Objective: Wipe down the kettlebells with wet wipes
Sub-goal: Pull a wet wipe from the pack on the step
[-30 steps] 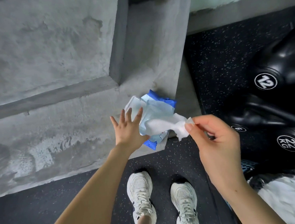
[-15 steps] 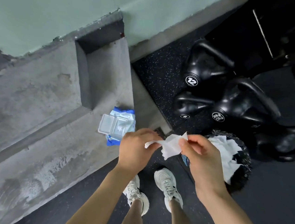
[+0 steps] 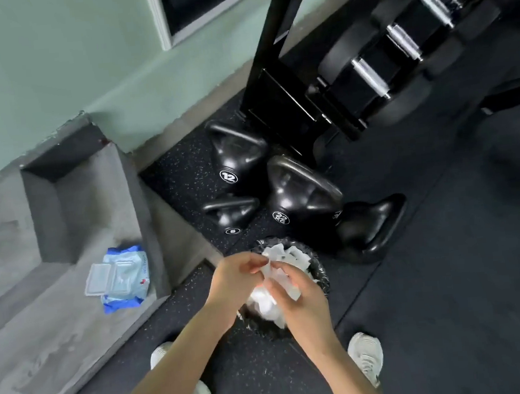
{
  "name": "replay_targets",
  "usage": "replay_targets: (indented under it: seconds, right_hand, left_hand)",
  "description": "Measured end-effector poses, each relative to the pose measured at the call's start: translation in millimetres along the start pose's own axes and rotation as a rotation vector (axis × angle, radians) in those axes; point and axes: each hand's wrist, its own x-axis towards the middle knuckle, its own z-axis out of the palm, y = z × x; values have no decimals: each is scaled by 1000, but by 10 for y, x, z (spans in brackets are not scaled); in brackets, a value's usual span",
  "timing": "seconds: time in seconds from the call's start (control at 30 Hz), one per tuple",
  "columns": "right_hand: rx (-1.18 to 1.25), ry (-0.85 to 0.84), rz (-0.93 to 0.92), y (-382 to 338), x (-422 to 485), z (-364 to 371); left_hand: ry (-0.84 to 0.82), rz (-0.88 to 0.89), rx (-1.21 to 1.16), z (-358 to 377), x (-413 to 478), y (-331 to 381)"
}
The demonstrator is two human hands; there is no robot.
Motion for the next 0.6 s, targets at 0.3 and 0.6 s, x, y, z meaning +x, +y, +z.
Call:
replay_targets:
  seconds: [0.3,0.6]
  right_hand:
    - [-240,-27,-84,789,311,-1790]
    - [-249,85,16,1453,577,-2259]
  left_hand:
    - [23,-247,-461,1749,-113,338]
    - [218,-303,-452,2268,259,-215]
